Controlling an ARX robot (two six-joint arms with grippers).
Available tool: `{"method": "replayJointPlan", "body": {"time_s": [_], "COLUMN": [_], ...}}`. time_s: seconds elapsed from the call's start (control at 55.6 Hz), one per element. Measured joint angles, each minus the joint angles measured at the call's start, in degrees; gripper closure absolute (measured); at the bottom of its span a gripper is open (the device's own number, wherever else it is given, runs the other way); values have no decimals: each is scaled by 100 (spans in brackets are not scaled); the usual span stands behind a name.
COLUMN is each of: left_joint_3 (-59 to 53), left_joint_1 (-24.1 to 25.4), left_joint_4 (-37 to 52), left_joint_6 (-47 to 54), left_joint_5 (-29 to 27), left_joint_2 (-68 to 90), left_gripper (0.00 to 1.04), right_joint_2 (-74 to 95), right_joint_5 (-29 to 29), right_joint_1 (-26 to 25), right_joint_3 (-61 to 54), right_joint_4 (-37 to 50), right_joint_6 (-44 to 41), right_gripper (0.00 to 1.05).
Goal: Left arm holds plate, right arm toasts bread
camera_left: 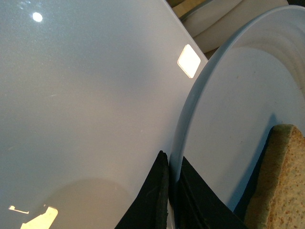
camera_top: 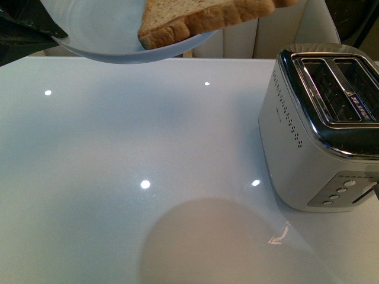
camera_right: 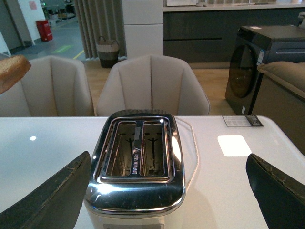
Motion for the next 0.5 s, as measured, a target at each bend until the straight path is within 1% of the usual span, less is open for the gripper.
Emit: {"method": "replayJointPlan", "body": {"time_s": [0.126,0.503], "left_joint_3": [26,118], "left_joint_1": [-308,-680], "left_joint_4": [-203,-393], "left_joint_6": [-186,-439], "left_joint_5": [-105,-212], "left_joint_2": [-63,-184], "left_gripper": [102,102], "right_joint_2": [0,0], "right_joint_5": [0,0], "right_joint_1": [0,0], "right_joint_3": [0,0], "right_joint_4": [0,0], "right_joint_6": [0,0], "right_gripper": [9,9]}}
